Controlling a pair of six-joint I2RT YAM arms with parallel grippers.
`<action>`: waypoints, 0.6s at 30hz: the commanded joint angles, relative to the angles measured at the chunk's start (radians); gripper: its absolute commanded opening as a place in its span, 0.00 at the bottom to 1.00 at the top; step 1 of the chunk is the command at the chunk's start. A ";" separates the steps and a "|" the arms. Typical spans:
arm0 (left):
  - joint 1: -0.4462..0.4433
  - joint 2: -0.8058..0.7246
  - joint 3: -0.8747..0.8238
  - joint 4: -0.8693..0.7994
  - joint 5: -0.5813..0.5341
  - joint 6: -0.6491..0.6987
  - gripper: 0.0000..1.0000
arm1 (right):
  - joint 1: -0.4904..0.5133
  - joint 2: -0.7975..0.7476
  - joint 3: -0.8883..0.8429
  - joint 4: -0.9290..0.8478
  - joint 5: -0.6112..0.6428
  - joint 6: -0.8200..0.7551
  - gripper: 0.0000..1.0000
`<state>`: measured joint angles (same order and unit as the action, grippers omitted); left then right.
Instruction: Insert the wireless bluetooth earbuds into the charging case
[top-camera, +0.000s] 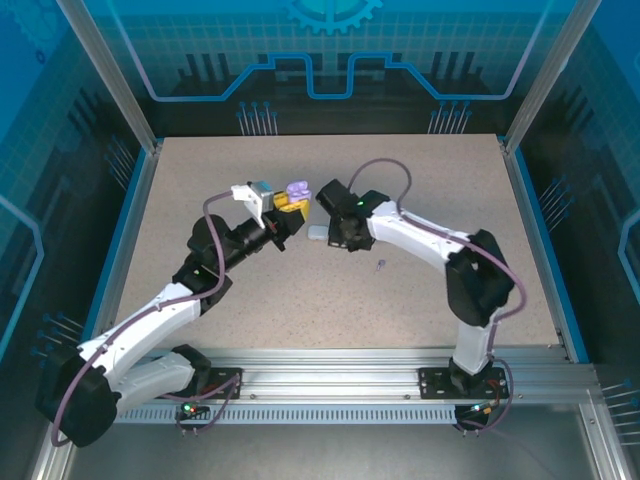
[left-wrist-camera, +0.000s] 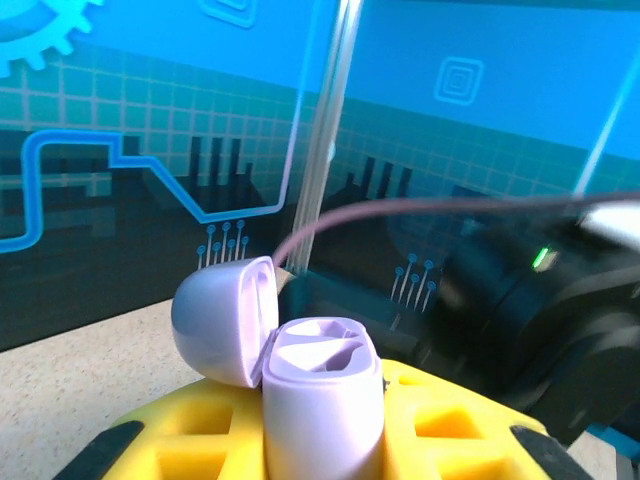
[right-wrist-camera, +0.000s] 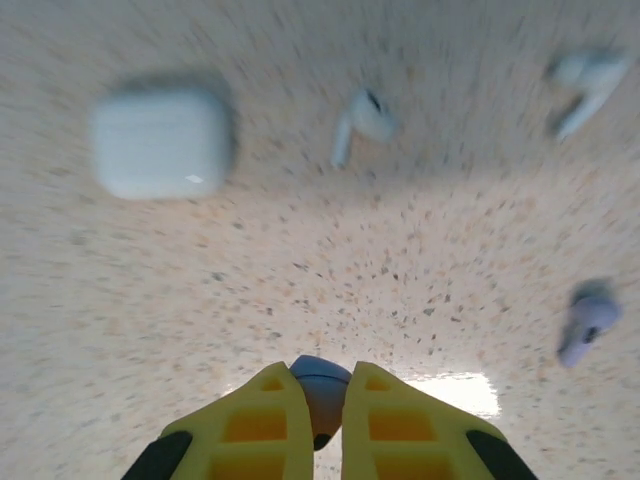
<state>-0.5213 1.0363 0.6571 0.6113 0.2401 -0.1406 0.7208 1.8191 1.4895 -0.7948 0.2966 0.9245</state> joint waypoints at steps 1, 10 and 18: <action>-0.020 0.025 -0.026 0.120 0.072 0.125 0.00 | -0.007 -0.117 0.003 0.007 0.104 -0.121 0.07; -0.043 0.099 -0.059 0.292 0.005 0.252 0.00 | -0.066 -0.351 0.019 0.060 0.118 -0.285 0.07; -0.061 0.149 -0.056 0.413 -0.101 0.312 0.00 | -0.060 -0.491 0.042 0.221 -0.008 -0.464 0.08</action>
<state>-0.5735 1.1725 0.6048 0.9112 0.1959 0.1162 0.6582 1.3743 1.4986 -0.6727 0.3519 0.5629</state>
